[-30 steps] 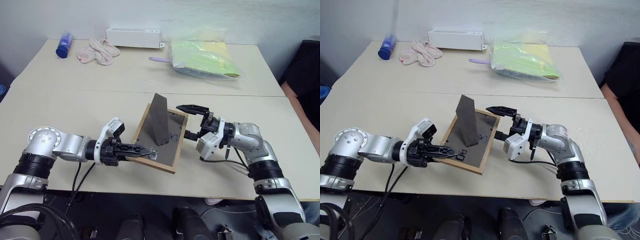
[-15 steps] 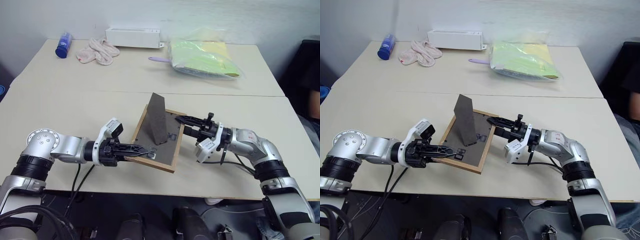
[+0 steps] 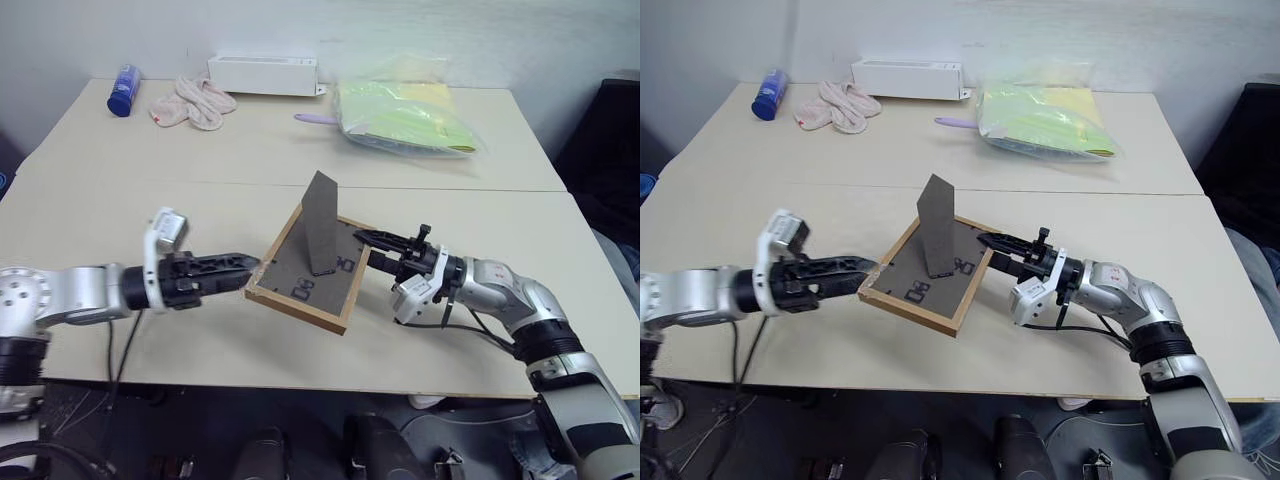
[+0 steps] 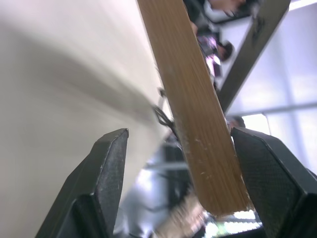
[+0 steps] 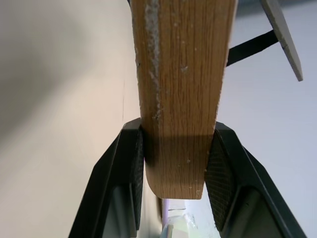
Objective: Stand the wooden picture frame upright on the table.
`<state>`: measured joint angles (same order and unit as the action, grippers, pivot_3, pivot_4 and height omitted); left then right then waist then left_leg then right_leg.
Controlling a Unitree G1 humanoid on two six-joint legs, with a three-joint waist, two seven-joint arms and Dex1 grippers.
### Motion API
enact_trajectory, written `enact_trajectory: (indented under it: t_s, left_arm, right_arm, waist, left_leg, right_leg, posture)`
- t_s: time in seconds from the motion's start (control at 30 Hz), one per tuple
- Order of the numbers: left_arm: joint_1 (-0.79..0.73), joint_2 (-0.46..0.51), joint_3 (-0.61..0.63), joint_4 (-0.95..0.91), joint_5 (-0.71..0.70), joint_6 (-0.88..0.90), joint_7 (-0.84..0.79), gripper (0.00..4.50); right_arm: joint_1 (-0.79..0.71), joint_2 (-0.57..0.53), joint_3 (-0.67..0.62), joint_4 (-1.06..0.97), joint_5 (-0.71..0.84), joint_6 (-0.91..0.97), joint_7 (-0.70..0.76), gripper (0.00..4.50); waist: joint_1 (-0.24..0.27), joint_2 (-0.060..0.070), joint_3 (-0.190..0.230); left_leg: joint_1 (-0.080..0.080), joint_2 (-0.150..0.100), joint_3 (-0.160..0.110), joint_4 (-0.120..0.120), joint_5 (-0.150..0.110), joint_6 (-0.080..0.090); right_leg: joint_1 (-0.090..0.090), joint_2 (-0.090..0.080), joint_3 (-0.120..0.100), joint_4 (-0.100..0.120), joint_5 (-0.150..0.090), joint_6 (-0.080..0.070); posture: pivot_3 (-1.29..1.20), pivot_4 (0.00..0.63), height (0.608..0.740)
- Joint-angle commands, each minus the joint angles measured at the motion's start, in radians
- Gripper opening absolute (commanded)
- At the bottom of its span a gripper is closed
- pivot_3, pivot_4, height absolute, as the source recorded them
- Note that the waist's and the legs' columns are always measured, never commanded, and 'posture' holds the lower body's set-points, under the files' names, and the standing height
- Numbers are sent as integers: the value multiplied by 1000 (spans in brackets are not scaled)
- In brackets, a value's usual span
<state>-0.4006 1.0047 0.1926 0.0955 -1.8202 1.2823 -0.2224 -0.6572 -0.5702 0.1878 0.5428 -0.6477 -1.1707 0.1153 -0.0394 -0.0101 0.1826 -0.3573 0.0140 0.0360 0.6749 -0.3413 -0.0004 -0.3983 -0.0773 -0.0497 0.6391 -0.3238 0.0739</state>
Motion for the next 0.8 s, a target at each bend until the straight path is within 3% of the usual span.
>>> enact_trajectory:
  t_s: [0.03, 0.1, 0.17, 0.2, 0.27, 0.5, 0.8]
  left_arm:
    - [77, -16, 105, -161, 331, -265, -263, 3413]
    - [166, -31, 58, -238, 677, -624, -489, 3789]
    - [212, -61, 16, -269, 878, -833, -602, 4268]
    - [225, -81, 6, -275, 930, -898, -646, 4495]
    - [223, -123, -18, -284, 1019, -994, -689, 4500]
    - [217, -206, -47, -325, 1133, -1064, -750, 4500]
    - [210, -246, -26, -341, 1140, -1010, -739, 4500]
  right_arm:
    - [7, -7, 20, -4, 251, 36, 81, 1258]
    - [83, 18, 75, -103, 666, 249, 337, 1258]
    - [168, 24, 94, -283, 1052, 565, 590, 1257]
    - [191, 27, 79, -344, 1153, 654, 645, 1257]
    - [222, 18, 44, -430, 1290, 864, 696, 1256]
    - [261, 29, -41, -465, 1370, 1256, 714, 1256]
    - [277, 146, -89, -272, 1221, 1312, 697, 1256]
  waist:
    - [1, 0, 0]
    - [6, 0, 0]
    - [14, 0, 0]
    - [16, 1, 1]
    - [18, 1, 1]
    - [11, 1, 1]
    - [10, 2, 1]
  left_leg:
    - [0, 0, 0, 0, 0, 0]
    - [0, 0, 0, -1, 0, 0]
    - [1, 0, 0, -3, 0, 0]
    - [1, 0, -1, -3, 0, 0]
    - [0, 0, -1, -3, 0, 1]
    - [1, 0, -1, -7, -2, 3]
    - [1, 0, 0, -8, -1, 4]
  right_leg:
    - [0, 0, 0, 0, 0, 0]
    - [1, 0, -1, -2, 0, 0]
    - [2, 1, -2, -3, 0, 0]
    - [3, 1, -2, -3, 0, 0]
    - [3, 0, -2, -3, 0, 0]
    - [2, -2, -2, -6, 0, 0]
    - [1, -2, -2, -3, 1, 1]
  posture:
    - [0, 150, 740]
    - [0, 150, 740]
    - [0, 150, 740]
    - [0, 150, 740]
    - [0, 150, 740]
    - [0, 150, 740]
    - [0, 150, 740]
